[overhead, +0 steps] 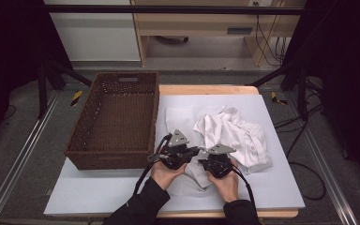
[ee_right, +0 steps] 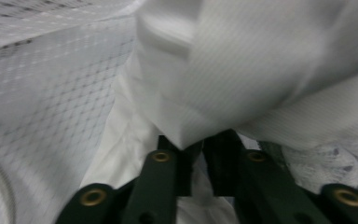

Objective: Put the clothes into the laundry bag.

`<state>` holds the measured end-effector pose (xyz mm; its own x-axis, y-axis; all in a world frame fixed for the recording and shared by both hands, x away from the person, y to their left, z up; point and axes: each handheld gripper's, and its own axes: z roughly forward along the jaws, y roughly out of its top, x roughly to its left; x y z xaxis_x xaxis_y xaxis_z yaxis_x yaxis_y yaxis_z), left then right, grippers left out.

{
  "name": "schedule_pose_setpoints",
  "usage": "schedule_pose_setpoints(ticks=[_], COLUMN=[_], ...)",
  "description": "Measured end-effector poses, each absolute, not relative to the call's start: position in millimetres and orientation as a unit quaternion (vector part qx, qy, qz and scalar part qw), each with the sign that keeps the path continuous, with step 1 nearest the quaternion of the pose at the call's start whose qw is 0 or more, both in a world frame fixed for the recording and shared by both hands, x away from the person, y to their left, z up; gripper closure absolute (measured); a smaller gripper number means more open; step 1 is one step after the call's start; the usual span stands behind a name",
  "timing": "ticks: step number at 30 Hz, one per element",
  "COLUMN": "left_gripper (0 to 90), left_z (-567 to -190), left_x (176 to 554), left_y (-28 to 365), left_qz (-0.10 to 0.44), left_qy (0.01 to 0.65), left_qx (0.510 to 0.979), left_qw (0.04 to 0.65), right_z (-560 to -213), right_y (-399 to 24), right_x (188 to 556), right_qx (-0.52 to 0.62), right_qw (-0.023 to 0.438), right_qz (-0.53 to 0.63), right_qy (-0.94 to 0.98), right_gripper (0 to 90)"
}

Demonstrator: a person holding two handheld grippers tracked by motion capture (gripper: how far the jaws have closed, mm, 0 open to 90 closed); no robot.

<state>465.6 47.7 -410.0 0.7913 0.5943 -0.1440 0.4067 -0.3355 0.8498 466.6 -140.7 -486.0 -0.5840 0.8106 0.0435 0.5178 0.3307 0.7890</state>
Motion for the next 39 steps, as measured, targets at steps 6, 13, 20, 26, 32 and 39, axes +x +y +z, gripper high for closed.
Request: schedule_pose_setpoints(ticks=[6, 13, 20, 26, 32, 39], left_gripper=[89.1, 89.1, 89.2, 89.1, 89.2, 89.2], left_z=[-416.6, -419.2, -419.7, -421.4, -421.7, -410.9], left_x=[467.7, 466.0, 463.3, 468.7, 474.6, 480.3], left_y=[54.3, 53.7, 52.6, 55.1, 54.9, 55.4], left_qz=[0.097, 0.105, 0.119, 0.107, 0.101, 0.103], left_qy=[0.317, 0.312, 0.306, 0.317, 0.335, 0.351], left_qx=[0.809, 0.813, 0.817, 0.812, 0.806, 0.798], left_qw=[0.486, 0.481, 0.474, 0.478, 0.478, 0.480], right_z=[-459.0, -419.5, -427.0, -435.4, -406.1, -399.8], right_y=[-168.8, -210.1, -190.7, -185.8, -202.7, -198.0], right_x=[436.9, 448.7, 514.1, 523.1, 483.1, 429.6], right_qx=[0.376, 0.433, 0.472, 0.482, 0.435, 0.335], right_qw=[0.170, 0.255, 0.245, 0.216, 0.240, 0.220], right_qz=[0.466, 0.488, 0.467, 0.434, 0.499, 0.553], right_qy=[0.783, 0.713, 0.706, 0.730, 0.710, 0.730], right_gripper=[65.6, 42.4, 29.5, 83.8, 86.3, 86.1])
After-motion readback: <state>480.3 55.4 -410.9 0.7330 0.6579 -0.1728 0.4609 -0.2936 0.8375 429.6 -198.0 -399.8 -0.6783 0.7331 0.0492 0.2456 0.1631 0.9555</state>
